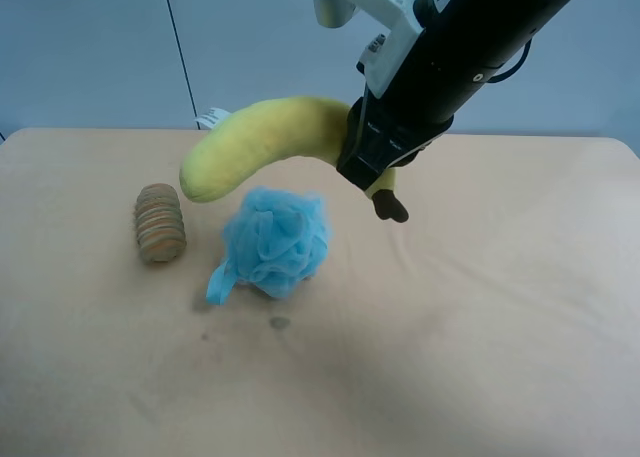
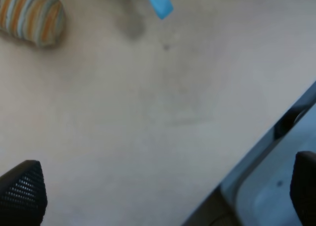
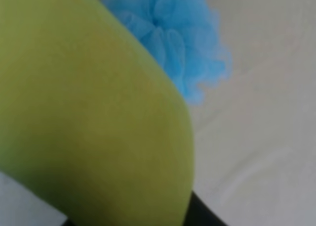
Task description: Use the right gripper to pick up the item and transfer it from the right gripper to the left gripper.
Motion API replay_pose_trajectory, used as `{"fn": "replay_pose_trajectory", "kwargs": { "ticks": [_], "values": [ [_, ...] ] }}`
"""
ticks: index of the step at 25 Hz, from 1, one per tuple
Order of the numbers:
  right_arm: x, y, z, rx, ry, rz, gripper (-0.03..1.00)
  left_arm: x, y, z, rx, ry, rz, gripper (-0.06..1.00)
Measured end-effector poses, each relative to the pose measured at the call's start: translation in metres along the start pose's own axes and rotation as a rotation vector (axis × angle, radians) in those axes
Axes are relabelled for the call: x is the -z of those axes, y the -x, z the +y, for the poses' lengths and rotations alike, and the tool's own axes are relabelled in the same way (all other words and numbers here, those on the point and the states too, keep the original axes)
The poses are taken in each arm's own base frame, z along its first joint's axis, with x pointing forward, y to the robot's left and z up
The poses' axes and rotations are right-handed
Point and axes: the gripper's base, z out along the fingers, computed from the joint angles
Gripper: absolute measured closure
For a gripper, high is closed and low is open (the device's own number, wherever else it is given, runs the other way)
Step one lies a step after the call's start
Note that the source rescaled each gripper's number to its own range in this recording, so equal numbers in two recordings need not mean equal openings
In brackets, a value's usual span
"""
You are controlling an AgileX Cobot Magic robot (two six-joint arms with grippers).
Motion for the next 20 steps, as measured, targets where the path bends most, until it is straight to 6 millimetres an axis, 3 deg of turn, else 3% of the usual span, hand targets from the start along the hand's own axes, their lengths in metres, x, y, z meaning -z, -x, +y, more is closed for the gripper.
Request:
{"fn": "replay_pose_trajectory", "kwargs": {
  "ticks": [8,15,20],
  "values": [
    [0.0,0.0,0.0,-0.034,0.0,-0.001,0.97,-0.034,0.07,-0.015,-0.141,0.0,0.008,-0.06],
    [0.0,0.0,0.0,-0.066,0.001,0.0,0.97,-0.048,0.106,-0.028,-0.181,-0.022,-0.036,-0.06],
    [-0.011,0.001,0.0,-0.107,0.019,0.014,0.97,-0.051,0.126,-0.035,-0.199,-0.031,-0.086,-0.06]
  ]
}}
